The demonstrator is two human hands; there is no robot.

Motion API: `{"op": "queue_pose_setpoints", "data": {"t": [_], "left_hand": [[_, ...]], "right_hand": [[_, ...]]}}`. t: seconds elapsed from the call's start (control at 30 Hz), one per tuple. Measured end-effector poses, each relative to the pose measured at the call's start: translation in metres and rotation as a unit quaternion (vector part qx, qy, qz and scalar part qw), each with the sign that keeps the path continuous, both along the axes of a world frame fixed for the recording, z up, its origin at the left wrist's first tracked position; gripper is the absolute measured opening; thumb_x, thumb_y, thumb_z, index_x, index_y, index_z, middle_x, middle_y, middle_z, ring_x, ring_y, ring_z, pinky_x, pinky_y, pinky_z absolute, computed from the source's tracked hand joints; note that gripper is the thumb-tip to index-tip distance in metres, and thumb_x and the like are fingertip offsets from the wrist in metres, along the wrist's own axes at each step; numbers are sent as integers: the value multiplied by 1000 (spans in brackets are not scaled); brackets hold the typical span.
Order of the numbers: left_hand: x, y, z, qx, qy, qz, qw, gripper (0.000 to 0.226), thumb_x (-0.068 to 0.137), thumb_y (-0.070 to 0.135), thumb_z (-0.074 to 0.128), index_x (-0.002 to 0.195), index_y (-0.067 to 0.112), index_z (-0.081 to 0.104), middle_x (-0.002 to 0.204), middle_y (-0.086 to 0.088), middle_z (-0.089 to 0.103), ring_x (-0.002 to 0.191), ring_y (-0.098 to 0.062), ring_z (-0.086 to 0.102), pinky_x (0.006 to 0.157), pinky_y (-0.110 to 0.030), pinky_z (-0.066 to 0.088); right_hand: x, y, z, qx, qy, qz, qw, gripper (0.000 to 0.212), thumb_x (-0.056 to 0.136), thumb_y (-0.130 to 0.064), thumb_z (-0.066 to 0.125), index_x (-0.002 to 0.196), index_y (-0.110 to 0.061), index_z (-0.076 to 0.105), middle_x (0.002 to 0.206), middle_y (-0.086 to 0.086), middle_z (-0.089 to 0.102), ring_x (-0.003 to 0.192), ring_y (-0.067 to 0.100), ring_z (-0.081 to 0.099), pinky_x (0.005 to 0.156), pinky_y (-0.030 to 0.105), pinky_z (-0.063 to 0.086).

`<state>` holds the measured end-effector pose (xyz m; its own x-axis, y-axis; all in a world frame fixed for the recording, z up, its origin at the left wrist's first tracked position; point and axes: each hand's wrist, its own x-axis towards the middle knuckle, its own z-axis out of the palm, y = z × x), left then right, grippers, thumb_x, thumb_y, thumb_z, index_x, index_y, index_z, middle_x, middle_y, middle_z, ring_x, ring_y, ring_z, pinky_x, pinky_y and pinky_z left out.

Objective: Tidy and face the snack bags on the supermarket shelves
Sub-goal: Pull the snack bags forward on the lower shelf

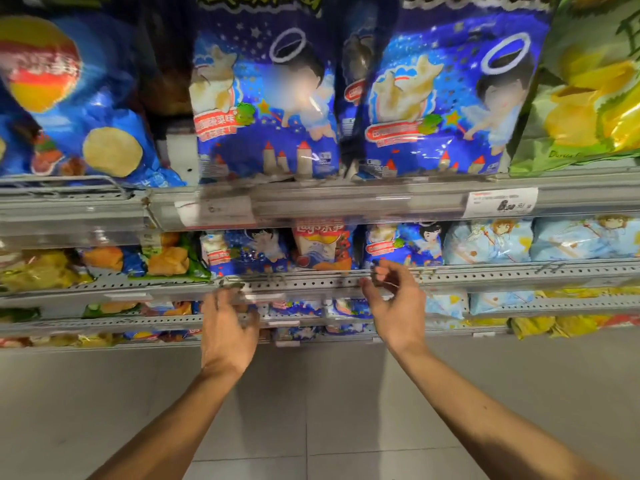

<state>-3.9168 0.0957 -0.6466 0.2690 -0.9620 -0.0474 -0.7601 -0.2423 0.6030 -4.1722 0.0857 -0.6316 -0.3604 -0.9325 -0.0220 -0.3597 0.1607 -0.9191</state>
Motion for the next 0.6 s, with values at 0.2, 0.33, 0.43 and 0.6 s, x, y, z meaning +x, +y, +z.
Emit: {"op": "queue_pose_setpoints", "data": {"t": [0.2,0.33,0.43,0.6], "left_hand": [[43,-40,13,-118,102,-14,988,37,87,7,69,121,12,55,113,5,56,105,-7,54,97,-27,47],[59,-75,11,-94,122,-37,987,53,83,31,78,128,14,56,122,-2,63,113,-21,61,95,-33,51],[59,-93,8,-73,163,-26,984,70,71,43,86,127,15,54,118,3,64,106,-13,60,88,-23,45],[57,-119,6,-24,219,-25,975,66,55,42,94,105,32,52,90,32,52,73,23,54,60,5,35]], "right_hand": [[50,-25,0,1,3,-3,1000,64,83,-27,83,137,-9,53,116,1,65,95,-4,64,84,4,43],[65,-47,-4,7,-13,-6,1000,59,75,-23,90,121,-20,54,106,-8,69,95,-3,66,87,12,50],[66,-65,-8,21,-16,-15,1000,65,71,-23,93,121,-13,54,108,-1,70,97,8,68,90,22,54],[63,-86,-12,55,-25,8,998,63,66,-27,96,106,-31,47,98,-13,69,82,-9,67,72,9,53]]}}
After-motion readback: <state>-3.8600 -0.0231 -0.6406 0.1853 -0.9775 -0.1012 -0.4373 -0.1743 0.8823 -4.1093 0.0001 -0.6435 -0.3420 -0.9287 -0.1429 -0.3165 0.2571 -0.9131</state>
